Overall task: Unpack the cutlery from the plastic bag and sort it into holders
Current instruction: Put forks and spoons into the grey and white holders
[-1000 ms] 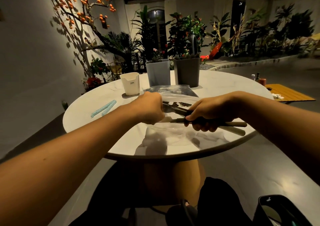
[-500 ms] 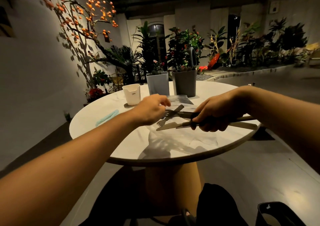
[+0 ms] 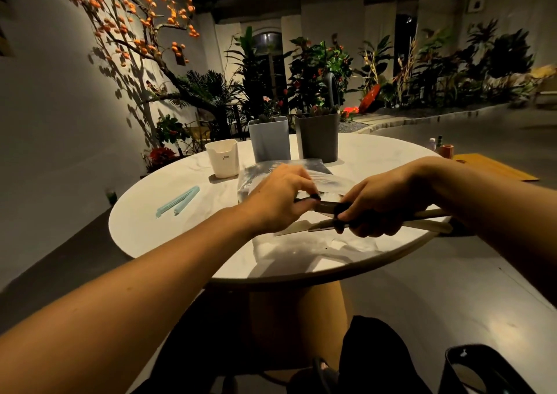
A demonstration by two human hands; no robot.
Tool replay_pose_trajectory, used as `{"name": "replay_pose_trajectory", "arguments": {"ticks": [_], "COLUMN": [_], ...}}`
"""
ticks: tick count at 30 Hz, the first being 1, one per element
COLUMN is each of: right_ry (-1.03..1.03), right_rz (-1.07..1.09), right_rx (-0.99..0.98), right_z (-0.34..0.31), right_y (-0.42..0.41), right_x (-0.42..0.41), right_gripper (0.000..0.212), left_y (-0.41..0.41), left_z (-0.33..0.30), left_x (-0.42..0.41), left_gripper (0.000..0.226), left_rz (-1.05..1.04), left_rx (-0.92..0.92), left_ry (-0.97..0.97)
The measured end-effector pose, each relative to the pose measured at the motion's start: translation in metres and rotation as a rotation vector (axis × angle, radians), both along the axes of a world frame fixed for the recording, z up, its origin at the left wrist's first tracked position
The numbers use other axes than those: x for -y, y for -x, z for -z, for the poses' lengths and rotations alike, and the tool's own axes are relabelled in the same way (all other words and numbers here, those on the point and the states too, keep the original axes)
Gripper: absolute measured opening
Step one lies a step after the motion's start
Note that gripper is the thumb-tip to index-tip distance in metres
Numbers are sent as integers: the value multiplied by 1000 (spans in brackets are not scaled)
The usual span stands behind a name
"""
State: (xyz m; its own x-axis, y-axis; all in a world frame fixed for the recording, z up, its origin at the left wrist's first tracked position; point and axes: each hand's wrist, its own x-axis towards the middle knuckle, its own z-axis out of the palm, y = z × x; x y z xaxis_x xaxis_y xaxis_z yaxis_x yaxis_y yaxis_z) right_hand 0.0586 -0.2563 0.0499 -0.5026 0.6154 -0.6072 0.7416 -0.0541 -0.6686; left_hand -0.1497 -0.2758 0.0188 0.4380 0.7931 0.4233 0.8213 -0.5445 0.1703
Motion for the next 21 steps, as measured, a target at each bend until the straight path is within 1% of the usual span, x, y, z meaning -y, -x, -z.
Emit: {"name": "replay_pose_trajectory", "arguments": {"ticks": [3, 5, 7, 9, 11, 13, 17, 19, 21], "right_ry": [0, -2, -30, -58, -78, -102, -125, -122, -143], "right_rz": [12, 25, 81, 152, 206, 231, 267, 291, 271], "right_rx": [13, 15, 10, -19, -75, -117, -144, -166, -150], "right_z": [4, 8, 13, 19, 22, 22, 24, 27, 28], "right_y": [-1, -2, -1, 1, 1, 3, 8, 12, 16], "right_x": [0, -1, -5, -8, -8, -7, -5, -9, -15], "right_gripper": [25, 25, 25, 25, 26, 27, 27, 32, 40], "left_y": [-5, -11, -17, -22, -23, -22, -23, -26, -29], "left_z": [3, 1, -2, 0, 8, 19, 40, 45, 45], "left_x": [-3, -2, 5, 13, 20, 24, 26, 25, 24], "left_gripper": [13, 12, 12, 17, 18, 14, 14, 15, 17], "left_rz": [47, 82, 148, 248, 350, 408, 434, 443, 441], "left_rx": [78, 156, 187, 102, -71, -198, -286, -308, -295], "left_ry": [-120, -263, -399, -501, -573, -607, -636, -652, -667]}}
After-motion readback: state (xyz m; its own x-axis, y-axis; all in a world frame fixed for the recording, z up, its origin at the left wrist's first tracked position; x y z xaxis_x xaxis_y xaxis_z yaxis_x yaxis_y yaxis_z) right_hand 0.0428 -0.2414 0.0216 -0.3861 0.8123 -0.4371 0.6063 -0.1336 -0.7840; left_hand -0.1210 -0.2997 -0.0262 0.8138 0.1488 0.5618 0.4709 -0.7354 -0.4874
